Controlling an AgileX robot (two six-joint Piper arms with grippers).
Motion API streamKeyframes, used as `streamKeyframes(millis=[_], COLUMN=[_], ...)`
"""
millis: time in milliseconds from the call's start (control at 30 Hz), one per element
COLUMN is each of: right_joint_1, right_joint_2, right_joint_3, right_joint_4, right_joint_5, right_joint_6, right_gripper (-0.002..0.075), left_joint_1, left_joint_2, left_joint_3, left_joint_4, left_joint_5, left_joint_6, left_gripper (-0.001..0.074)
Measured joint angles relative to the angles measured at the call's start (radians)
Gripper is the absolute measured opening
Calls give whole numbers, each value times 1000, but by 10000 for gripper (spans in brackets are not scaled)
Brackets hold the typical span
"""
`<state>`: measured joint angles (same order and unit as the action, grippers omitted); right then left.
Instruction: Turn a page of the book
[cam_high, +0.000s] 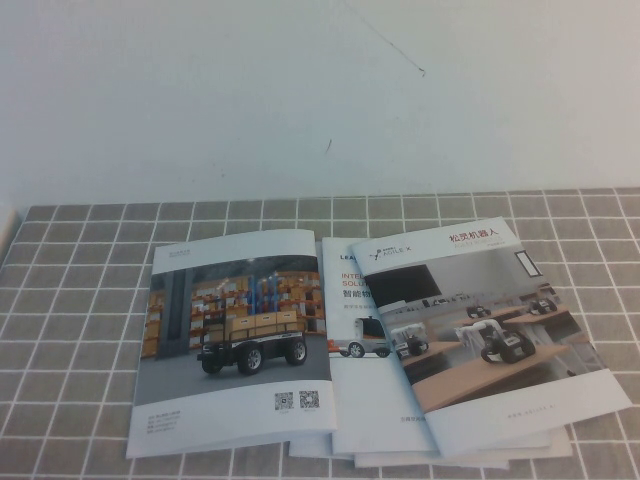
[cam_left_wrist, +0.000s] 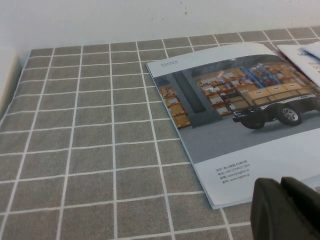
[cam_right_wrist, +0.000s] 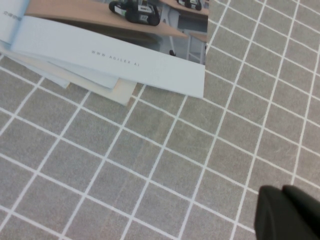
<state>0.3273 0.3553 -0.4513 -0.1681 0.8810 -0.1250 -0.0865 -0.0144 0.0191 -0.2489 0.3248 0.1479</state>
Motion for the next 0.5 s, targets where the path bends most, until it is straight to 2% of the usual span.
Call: streamKeyframes(millis=[500], right_joint_1=[0], right_joint_2=[0], right_joint_3=[0], right_joint_4=[0], right_joint_5=[0], right_joint_6=[0], right_gripper=[-3], left_joint_1=[0], left_joint_2=[0], left_joint_3=[-2], left_joint_4=[120], left_joint_5=[2], left_joint_6=[-118], left_gripper=[-4])
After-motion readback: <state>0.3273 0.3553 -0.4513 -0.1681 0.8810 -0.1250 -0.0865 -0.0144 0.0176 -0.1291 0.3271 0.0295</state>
